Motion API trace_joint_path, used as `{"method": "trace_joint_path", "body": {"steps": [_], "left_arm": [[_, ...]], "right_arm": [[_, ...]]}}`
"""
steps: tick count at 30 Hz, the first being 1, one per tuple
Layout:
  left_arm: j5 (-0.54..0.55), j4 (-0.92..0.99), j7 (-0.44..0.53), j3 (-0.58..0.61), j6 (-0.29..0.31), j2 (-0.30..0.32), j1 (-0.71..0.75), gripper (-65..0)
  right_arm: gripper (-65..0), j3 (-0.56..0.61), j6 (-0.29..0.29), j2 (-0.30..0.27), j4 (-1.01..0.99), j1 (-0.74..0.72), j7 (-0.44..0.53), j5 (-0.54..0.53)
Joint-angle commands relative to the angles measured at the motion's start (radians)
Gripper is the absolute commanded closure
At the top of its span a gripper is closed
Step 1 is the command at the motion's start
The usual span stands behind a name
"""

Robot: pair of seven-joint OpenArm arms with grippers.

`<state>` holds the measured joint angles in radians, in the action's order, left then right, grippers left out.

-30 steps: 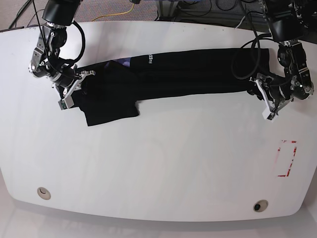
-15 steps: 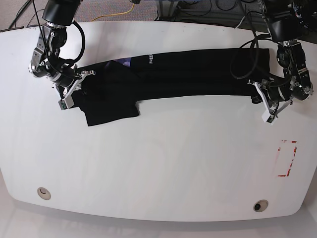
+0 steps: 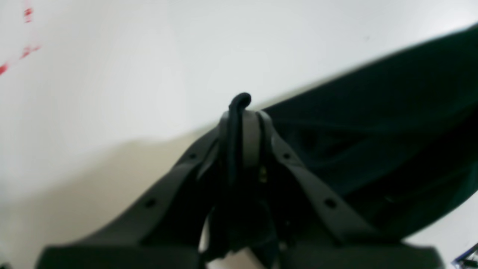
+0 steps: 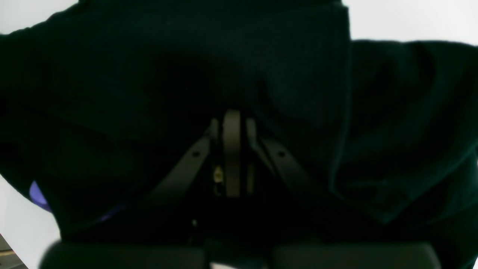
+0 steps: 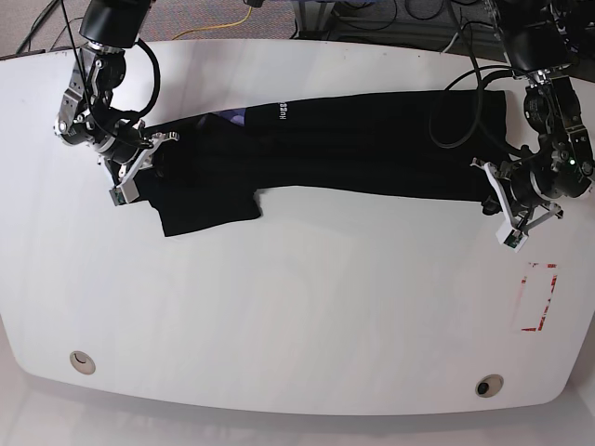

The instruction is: Layout the t-shirt on the table in an organized manner, then fold the t-shirt properly

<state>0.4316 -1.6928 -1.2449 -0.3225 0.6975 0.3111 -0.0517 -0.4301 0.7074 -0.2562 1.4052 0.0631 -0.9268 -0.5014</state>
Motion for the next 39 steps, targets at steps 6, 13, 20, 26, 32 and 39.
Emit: {"method": "trace_joint_path", "body": {"steps": [6,13,20,26,32,39], "left_arm": [[0.013,-0.171,-0.063,-0.005,0.001,0.016,0.033,0.0],[0.013,-0.241,-0.072,-0.002,0.001,0.023,0.114,0.0],[0.013,-0.243,-0.069,0.004,0.001,0.061,0.158,0.0],[0.013,-0.241,-0.069,0.015,0.001,0.087,0.183,0.0],[0.013,-0.241,-0.069,0.044,0.001,0.122,0.210,0.0],[0.011,-0.240,-0.069,0.104,0.001,0.141,0.234,-6.8]], "right_arm": [[-1.7,0.001,-0.009,-0.005,0.000,0.004,-0.048,0.043],[-1.7,0.001,-0.009,-0.005,0.000,0.004,-0.048,0.043],[-1.7,0.001,-0.009,0.004,0.000,0.002,-0.048,0.043],[-1.7,0.001,-0.009,0.013,0.000,0.001,-0.048,0.043],[-1.7,0.001,-0.009,0.014,0.000,0.001,-0.048,0.043],[-1.7,0.001,-0.009,0.028,0.000,0.001,-0.048,0.043]]}}
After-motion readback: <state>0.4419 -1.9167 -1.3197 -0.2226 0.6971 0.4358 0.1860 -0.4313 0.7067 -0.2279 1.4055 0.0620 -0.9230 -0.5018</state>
